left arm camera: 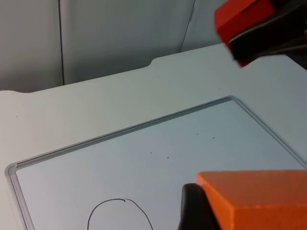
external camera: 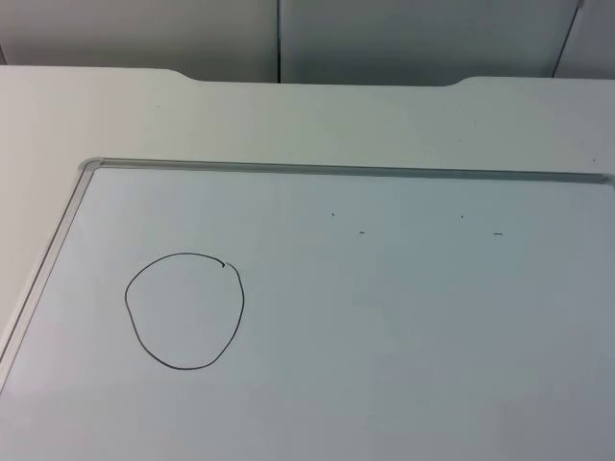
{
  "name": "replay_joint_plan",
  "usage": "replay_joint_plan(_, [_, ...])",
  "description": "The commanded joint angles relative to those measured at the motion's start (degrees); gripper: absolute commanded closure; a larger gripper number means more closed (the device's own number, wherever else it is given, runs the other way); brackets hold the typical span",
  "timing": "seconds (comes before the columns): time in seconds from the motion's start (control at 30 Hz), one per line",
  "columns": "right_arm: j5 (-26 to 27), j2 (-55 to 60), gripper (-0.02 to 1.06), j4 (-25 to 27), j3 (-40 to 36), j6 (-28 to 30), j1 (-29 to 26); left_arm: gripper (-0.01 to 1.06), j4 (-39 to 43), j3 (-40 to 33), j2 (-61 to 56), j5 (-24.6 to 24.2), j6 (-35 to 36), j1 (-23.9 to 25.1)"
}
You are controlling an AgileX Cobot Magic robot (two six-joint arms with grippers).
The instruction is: Pick up one cube with the left hand and another cube with the right hand. First place the cube in the right hand at the target position, then stack the cube in the left hand on top.
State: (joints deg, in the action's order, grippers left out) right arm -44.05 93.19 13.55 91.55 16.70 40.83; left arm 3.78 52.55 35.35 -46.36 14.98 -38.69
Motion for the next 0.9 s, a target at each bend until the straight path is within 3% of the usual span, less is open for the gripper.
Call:
replay_joint_plan(0.0, [-1.37,3.06,1.05,-2.40,2.64,-1.79,1.78,1.05,-0.03,-0.18,-0.04,0.66,0.44,-0.34])
replay_joint_plan(0.13, [-5.18,10.95,1.05,-4.25,9.04,-3.38,4.86,1.05,-0.03,-0.18,-0.04,0.66,0.44,-0.34])
replay_joint_plan(0.23, [-8.14,17.04,1.05,-9.60,14.09,-6.53,6.82,1.05,-0.03,-0.18,-0.04,0.66,0.44,-0.34])
replay_joint_plan(0.37, [-11.91,23.39,1.05,-10.25,18.71,-6.78,7.82,1.05,0.06,-0.18,-0.04,0.66,0.44,-0.34])
replay_joint_plan(0.87, [-14.47,37.07,1.05,-10.54,20.02,-6.88,8.25,1.05,0.41,-0.18,-0.04,0.66,0.44,-0.34])
